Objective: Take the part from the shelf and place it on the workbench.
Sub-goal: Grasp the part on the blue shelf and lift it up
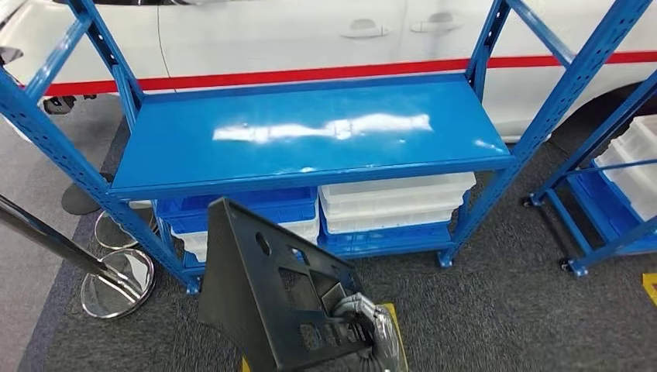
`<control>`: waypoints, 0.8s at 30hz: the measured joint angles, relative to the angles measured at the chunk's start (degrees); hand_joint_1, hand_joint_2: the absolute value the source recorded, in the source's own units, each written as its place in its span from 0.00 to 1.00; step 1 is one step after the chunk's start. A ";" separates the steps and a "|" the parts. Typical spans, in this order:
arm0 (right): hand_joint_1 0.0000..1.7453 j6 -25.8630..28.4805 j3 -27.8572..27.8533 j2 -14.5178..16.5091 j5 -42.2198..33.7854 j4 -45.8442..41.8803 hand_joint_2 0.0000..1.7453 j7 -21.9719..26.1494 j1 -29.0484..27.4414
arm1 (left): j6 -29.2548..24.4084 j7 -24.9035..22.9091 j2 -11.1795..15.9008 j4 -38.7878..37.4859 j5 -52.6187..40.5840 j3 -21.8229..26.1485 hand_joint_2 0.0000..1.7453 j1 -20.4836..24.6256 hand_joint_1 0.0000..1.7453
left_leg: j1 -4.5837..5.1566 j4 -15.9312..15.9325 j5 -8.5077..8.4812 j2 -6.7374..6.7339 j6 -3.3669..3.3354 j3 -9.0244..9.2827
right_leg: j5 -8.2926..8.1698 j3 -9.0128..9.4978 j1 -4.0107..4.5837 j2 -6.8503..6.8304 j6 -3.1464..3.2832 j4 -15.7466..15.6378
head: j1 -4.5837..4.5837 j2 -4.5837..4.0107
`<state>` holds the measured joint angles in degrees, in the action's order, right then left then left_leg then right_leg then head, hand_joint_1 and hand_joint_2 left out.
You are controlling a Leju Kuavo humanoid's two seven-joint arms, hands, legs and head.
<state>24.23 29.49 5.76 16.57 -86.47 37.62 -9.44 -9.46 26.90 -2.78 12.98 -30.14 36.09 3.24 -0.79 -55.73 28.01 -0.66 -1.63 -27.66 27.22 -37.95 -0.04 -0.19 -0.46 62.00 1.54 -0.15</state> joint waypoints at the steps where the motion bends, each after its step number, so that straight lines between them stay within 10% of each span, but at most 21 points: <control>1: 1.00 0.01 -0.05 -0.04 -0.15 0.02 1.00 0.02 -0.09 | -0.02 -0.08 -0.02 0.00 0.00 0.01 0.00 0.01 0.00 | 0.06 -0.02 -0.74 -0.04 -0.20 -0.90 | 3.22 -0.81 -0.12 0.09 -0.23 3.09 | -0.01 0.00; 3: 1.00 0.01 -0.17 -0.12 -0.69 0.07 1.00 0.02 -0.38 | -0.04 -0.44 -0.03 0.00 0.00 0.05 0.00 -0.04 0.00 | 0.07 -0.29 -2.16 -0.10 -0.20 -2.82 | 7.08 -1.99 -0.44 0.12 -0.66 9.89 | -0.01 0.00; 5: 1.00 0.00 -0.36 -0.22 -1.36 0.14 1.00 0.05 -0.83 | -0.05 -0.92 -0.07 0.00 -0.02 0.21 0.00 -0.07 0.00 | 0.03 -0.87 -3.34 -0.13 0.10 -4.90 | 5.45 -0.65 -0.81 0.11 -1.03 11.83 | -0.01 0.00; 7: 1.00 -0.22 -0.52 -0.31 -2.15 0.19 1.00 0.20 -1.26 | -0.05 -1.41 -0.16 0.00 -0.21 0.43 0.00 -0.10 0.00 | -0.04 -1.82 -4.17 -0.12 0.59 -6.85 | 2.82 4.47 -1.20 0.11 -1.19 6.16 | 0.00 0.00; 9: 1.00 -1.36 -0.72 -0.34 -3.43 0.16 1.00 0.50 -1.71 | -0.07 -1.80 -0.27 0.00 -0.63 0.64 0.00 -0.12 0.00 | 0.02 -2.77 -4.70 -0.20 1.22 -8.01 | 3.51 9.67 -1.05 -0.03 -0.78 -1.55 | 0.02 0.00; 13: 1.00 -6.27 -2.13 -0.18 -8.18 0.10 1.00 1.25 -3.83 | -0.22 -3.64 -0.55 0.00 -1.24 1.29 0.00 -0.22 0.00 | -0.32 -3.06 -5.16 -0.46 2.93 -8.48 | 3.71 10.52 -0.54 0.25 1.32 -4.66 | 0.09 0.00; 18: 1.00 -8.20 -5.91 1.12 -10.51 0.42 1.00 1.90 -7.92 | -1.59 -9.40 -1.40 -0.02 -1.88 2.40 0.00 -1.15 0.00 | -0.52 -16.33 5.42 0.09 3.59 -12.22 | 1.06 7.77 -0.35 1.60 2.65 -4.74 | 0.10 0.00; 20: 1.00 -8.40 -7.19 1.60 -9.83 0.60 1.00 2.01 -9.00 | -1.80 -9.69 -1.75 -0.02 -2.44 2.42 0.00 -1.29 0.00 | -0.47 -17.75 4.99 0.25 3.37 -11.04 | 0.25 6.59 -0.08 2.59 2.56 -4.50 | 0.10 0.00; 24: 1.00 -8.34 -9.04 2.80 -8.53 0.80 1.00 2.07 -9.87 | -1.70 -9.70 -2.22 -0.01 -3.15 2.43 0.00 -1.31 0.00 | -0.26 -3.48 1.11 3.92 1.98 -1.18 | -0.77 5.36 0.14 4.90 1.96 -4.09 | 0.09 0.00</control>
<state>15.90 20.45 8.56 8.04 -85.67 39.69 -19.31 -11.16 17.20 -5.00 12.98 -33.29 38.51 1.93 -1.05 -59.21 29.12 3.26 0.34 -28.84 26.45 -32.59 0.10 4.70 1.50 57.92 1.62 -0.15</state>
